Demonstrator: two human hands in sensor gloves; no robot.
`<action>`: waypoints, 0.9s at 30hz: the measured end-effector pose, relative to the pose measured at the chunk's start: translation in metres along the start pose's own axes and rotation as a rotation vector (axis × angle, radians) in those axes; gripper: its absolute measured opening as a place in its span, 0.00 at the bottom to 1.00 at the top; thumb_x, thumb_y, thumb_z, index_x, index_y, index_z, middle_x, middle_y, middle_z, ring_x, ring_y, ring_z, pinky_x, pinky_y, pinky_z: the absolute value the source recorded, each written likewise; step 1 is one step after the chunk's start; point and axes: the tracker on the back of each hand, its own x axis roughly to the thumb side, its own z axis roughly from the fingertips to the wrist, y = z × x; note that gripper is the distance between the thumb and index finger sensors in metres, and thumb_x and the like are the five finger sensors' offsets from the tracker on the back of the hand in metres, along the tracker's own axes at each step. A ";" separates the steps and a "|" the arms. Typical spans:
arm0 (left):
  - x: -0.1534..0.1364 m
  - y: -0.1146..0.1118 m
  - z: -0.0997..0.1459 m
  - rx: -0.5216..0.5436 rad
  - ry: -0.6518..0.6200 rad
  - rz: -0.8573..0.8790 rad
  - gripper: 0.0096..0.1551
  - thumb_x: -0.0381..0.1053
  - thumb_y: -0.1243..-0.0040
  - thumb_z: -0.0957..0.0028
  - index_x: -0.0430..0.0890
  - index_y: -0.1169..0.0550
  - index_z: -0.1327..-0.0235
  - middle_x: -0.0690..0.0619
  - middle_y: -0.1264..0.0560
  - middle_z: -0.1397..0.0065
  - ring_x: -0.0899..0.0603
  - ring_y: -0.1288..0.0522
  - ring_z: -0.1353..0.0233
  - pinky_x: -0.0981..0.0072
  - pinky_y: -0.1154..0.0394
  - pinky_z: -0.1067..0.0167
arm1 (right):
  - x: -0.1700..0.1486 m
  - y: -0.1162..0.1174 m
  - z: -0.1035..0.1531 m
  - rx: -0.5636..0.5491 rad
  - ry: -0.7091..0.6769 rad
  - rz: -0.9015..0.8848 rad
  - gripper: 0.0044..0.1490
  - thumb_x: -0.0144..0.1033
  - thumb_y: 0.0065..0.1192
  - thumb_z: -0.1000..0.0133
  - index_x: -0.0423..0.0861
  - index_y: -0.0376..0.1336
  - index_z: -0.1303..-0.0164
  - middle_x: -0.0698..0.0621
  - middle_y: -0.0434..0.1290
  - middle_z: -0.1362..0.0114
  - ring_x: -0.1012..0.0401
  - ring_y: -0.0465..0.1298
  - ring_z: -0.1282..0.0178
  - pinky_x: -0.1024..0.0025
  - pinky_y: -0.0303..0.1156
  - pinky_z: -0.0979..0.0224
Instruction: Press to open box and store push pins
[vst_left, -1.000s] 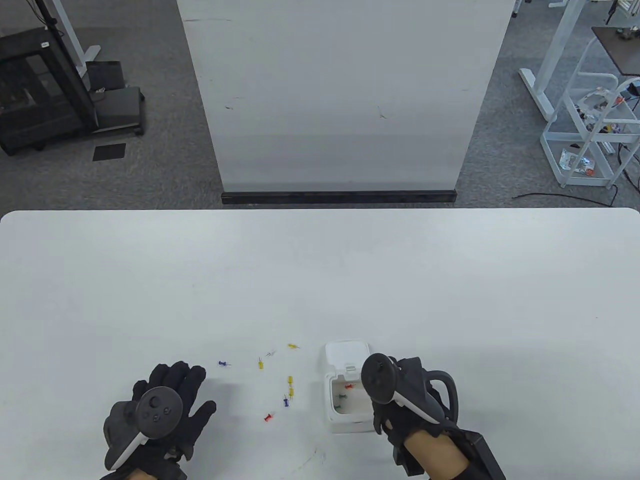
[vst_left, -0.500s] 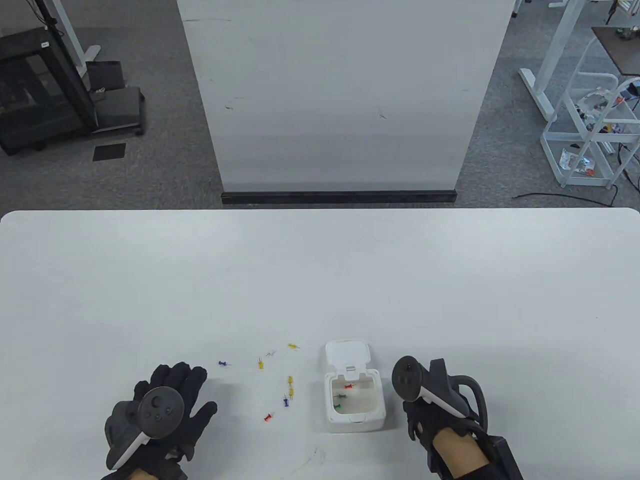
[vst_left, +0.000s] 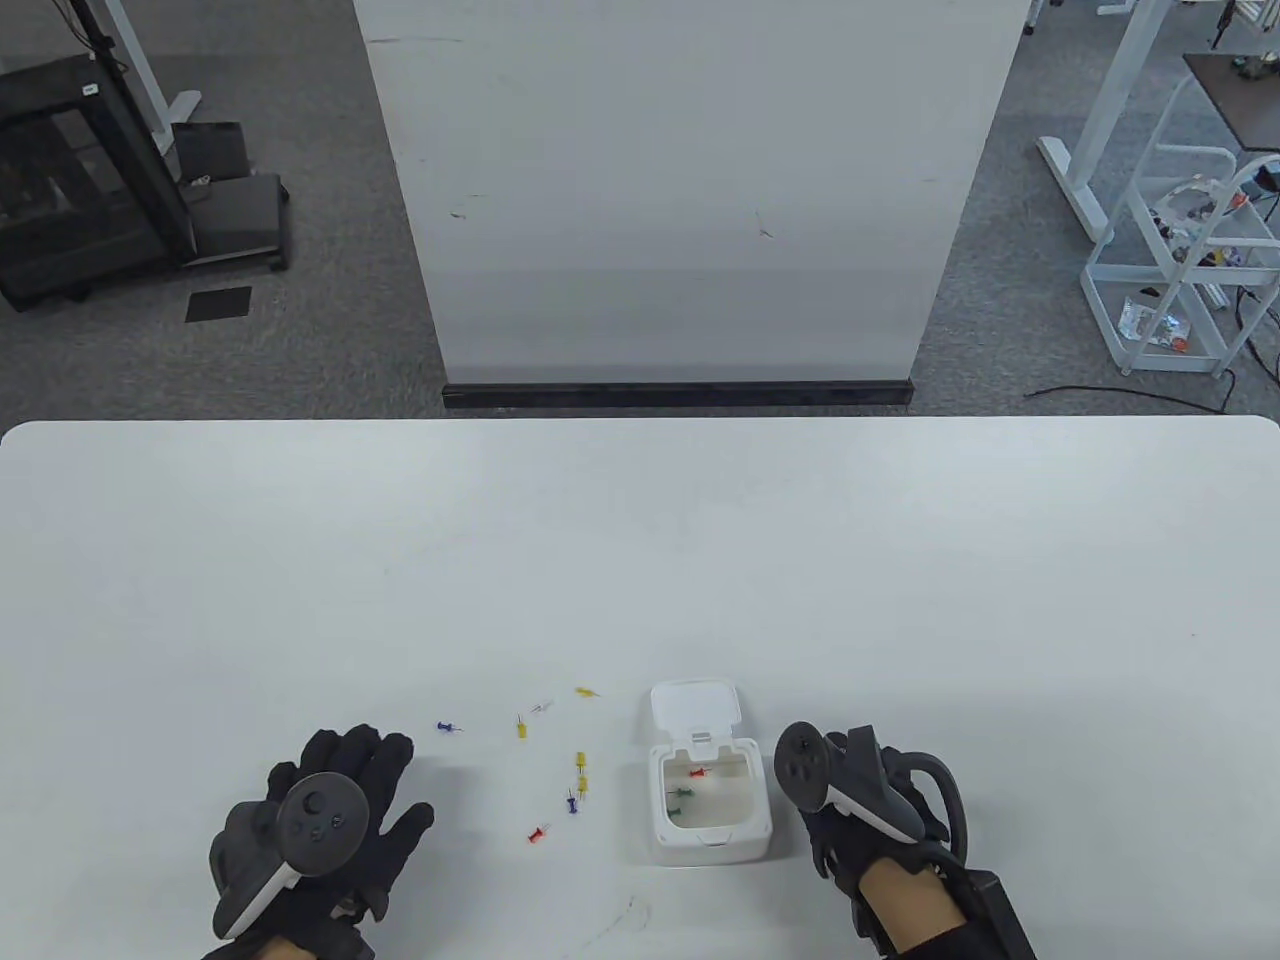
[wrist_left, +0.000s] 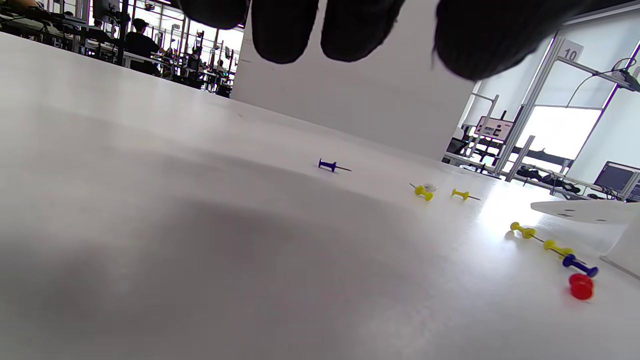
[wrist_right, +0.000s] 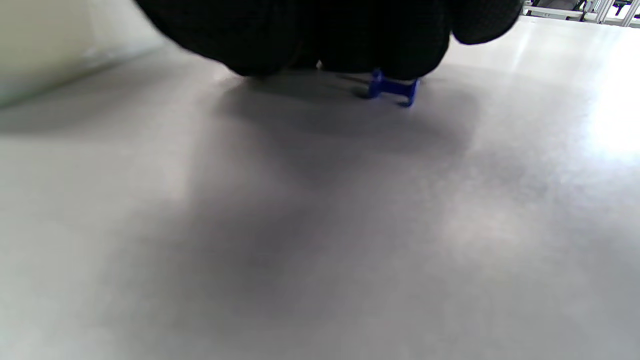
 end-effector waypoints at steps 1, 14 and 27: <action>0.000 0.000 0.000 -0.002 0.001 0.001 0.43 0.68 0.45 0.51 0.56 0.40 0.23 0.47 0.46 0.15 0.30 0.53 0.16 0.27 0.57 0.25 | -0.002 -0.003 -0.001 0.006 0.014 -0.021 0.28 0.44 0.65 0.45 0.52 0.61 0.36 0.52 0.68 0.32 0.48 0.70 0.33 0.44 0.63 0.24; 0.003 0.000 0.000 -0.006 -0.010 0.014 0.43 0.68 0.45 0.51 0.56 0.40 0.23 0.47 0.46 0.14 0.31 0.53 0.16 0.27 0.57 0.25 | 0.022 -0.051 0.026 -0.114 -0.073 -0.248 0.28 0.43 0.65 0.44 0.52 0.61 0.35 0.51 0.68 0.31 0.47 0.69 0.33 0.43 0.63 0.24; 0.003 -0.001 0.000 -0.011 -0.022 0.025 0.43 0.68 0.45 0.51 0.56 0.40 0.23 0.47 0.46 0.14 0.31 0.53 0.16 0.27 0.57 0.25 | 0.088 -0.043 0.035 -0.153 -0.194 -0.014 0.26 0.41 0.68 0.45 0.54 0.63 0.36 0.51 0.67 0.30 0.46 0.68 0.31 0.42 0.61 0.22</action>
